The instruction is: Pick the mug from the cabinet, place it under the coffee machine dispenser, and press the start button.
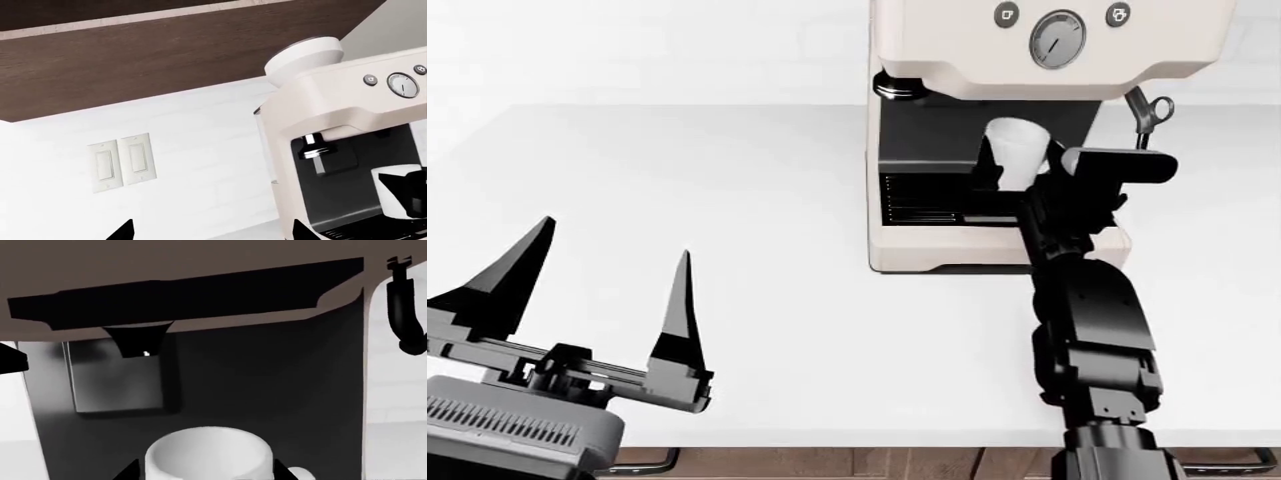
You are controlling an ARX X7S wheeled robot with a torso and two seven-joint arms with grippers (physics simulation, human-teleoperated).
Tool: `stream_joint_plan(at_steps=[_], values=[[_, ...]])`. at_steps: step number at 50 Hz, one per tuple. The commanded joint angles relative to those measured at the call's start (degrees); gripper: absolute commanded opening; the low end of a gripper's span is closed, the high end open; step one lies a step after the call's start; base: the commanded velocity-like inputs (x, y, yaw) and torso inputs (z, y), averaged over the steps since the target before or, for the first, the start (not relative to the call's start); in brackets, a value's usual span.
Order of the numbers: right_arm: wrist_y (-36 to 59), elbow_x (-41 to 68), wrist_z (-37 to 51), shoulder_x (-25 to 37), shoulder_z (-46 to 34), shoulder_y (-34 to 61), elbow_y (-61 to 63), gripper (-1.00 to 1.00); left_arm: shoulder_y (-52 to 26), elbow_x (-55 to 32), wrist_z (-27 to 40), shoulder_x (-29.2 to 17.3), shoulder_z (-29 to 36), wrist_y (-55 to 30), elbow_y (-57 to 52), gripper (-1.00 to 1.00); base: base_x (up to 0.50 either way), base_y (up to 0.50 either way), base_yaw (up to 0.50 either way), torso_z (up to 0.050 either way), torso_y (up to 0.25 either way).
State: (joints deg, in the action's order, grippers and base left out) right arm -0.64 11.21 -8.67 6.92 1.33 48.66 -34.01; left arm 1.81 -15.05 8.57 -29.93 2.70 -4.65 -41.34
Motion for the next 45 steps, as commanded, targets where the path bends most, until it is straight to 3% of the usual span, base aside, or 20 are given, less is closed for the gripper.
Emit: stream_joint_plan(at_steps=[1,8,30,45], values=[[3.44,-0.38,0.57,0.71,-0.62,-1.67,1.85,1.0,0.07,-0.02,0.09,-0.05,0.07,0.27,0.16,1.0,0.0,0.0,0.0,0.0,0.0],[5.87,-0.09,1.08,0.72,-1.25,-2.68,4.94,1.0,0.15,-0.2,0.13,-0.14,-0.05,0.46,0.22,1.0,0.0,0.0,0.0,0.0,0.0],[17.31,4.35,3.65,4.25,-0.18,-15.11,36.11,1.0,-0.4,-0.38,0.2,-0.29,0.45,0.33,0.09,1.0,0.0,0.0,0.0,0.0,0.0],[28.93,6.91,6.24,10.1,0.93,-24.68,60.93,1.0,-0.81,-1.24,0.04,-0.16,0.77,0.44,0.64,1.0,0.0,0.0,0.0,0.0,0.0]])
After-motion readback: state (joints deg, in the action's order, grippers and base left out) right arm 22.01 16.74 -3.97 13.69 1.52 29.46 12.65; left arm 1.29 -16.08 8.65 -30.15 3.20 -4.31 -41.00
